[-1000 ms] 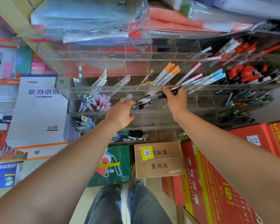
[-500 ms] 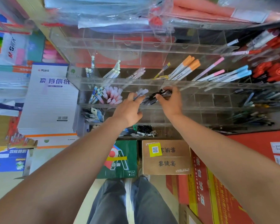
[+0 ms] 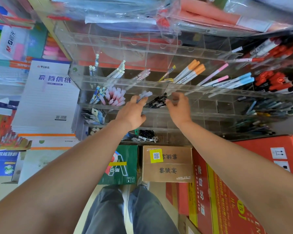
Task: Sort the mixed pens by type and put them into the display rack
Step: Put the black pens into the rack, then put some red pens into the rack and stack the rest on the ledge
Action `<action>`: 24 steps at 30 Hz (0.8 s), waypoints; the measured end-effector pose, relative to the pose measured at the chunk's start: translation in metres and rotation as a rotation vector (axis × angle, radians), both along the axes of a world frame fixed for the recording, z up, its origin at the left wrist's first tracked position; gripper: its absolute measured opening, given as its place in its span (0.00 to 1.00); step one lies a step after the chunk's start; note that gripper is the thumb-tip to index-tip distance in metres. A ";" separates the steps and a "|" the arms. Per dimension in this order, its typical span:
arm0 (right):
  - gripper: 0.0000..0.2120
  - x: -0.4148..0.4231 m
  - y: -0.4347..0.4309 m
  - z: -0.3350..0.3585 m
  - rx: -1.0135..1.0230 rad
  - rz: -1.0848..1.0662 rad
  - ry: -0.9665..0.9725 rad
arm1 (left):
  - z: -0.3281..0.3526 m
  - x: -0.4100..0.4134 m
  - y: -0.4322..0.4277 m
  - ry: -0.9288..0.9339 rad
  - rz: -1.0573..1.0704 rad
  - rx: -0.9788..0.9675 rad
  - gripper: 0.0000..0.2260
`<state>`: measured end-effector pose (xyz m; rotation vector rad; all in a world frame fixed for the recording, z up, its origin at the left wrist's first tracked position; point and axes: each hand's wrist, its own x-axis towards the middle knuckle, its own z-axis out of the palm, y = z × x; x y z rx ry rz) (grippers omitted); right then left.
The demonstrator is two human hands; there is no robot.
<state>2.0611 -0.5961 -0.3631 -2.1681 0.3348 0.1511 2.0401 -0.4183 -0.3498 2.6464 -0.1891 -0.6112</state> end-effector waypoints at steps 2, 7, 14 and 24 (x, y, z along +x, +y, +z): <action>0.10 -0.005 0.001 0.010 -0.031 -0.008 -0.091 | 0.004 -0.003 0.001 -0.047 0.023 -0.005 0.28; 0.05 -0.015 0.045 0.040 0.103 0.154 -0.183 | 0.022 -0.015 0.024 -0.319 0.112 -0.033 0.10; 0.08 -0.033 0.188 0.077 0.274 0.418 -0.212 | 0.044 -0.048 0.147 -0.520 0.301 0.104 0.10; 0.07 -0.088 0.475 0.052 0.351 0.588 -0.137 | -0.003 -0.117 0.420 -0.393 0.561 0.135 0.08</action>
